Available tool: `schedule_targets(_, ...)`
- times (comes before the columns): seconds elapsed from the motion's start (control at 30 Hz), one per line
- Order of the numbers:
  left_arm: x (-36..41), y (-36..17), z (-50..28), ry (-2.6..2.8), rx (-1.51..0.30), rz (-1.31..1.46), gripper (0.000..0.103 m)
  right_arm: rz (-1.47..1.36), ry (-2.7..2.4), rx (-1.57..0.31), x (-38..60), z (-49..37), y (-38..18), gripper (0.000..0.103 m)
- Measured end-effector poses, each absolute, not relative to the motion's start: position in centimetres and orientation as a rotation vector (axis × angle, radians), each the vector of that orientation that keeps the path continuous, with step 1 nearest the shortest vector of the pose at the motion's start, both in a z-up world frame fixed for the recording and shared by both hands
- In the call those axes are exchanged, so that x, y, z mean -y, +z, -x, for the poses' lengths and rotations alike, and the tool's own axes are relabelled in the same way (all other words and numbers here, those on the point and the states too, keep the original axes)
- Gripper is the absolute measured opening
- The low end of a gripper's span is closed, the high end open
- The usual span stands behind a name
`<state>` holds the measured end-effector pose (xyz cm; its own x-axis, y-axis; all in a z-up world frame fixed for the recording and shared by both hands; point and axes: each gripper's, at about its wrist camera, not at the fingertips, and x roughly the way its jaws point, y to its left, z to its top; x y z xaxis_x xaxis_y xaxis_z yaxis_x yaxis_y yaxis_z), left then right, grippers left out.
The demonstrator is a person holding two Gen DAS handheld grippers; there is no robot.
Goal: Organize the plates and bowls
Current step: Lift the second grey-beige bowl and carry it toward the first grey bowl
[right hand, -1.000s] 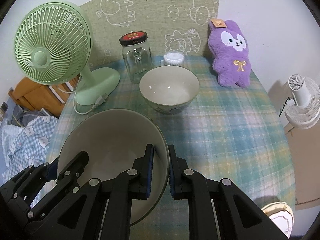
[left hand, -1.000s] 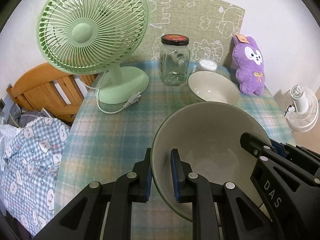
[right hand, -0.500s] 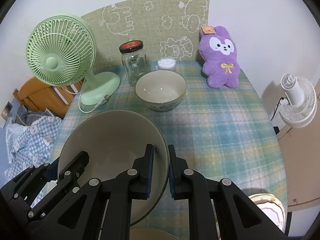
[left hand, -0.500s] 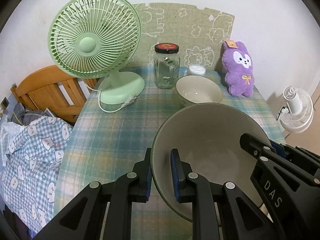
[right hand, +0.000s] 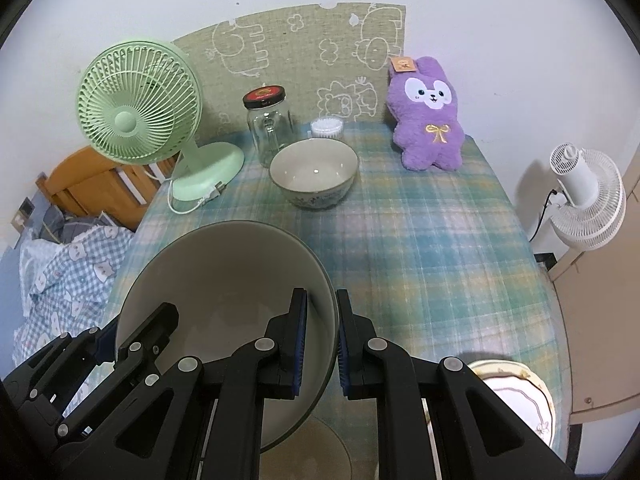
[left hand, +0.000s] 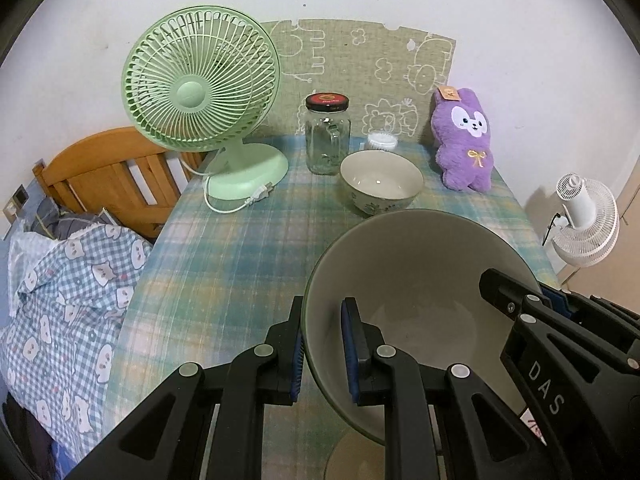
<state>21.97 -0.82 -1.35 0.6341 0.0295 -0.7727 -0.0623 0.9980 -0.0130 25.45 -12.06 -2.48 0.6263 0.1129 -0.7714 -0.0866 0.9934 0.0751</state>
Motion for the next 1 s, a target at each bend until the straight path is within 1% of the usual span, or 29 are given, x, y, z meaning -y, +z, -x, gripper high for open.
schedule_targets(0.27,1.8,-1.6,-19.7,0.063,-0.890,0.052,0.014,-0.025,0.132,-0.892,13.1,-23.2,-2.8,0.016)
schedule_targets(1.0,2.4,-5.0,-16.1,0.099,-0.947,0.051,0.014,-0.005,0.176,-0.981,13.7,-19.7,-6.9,0.016)
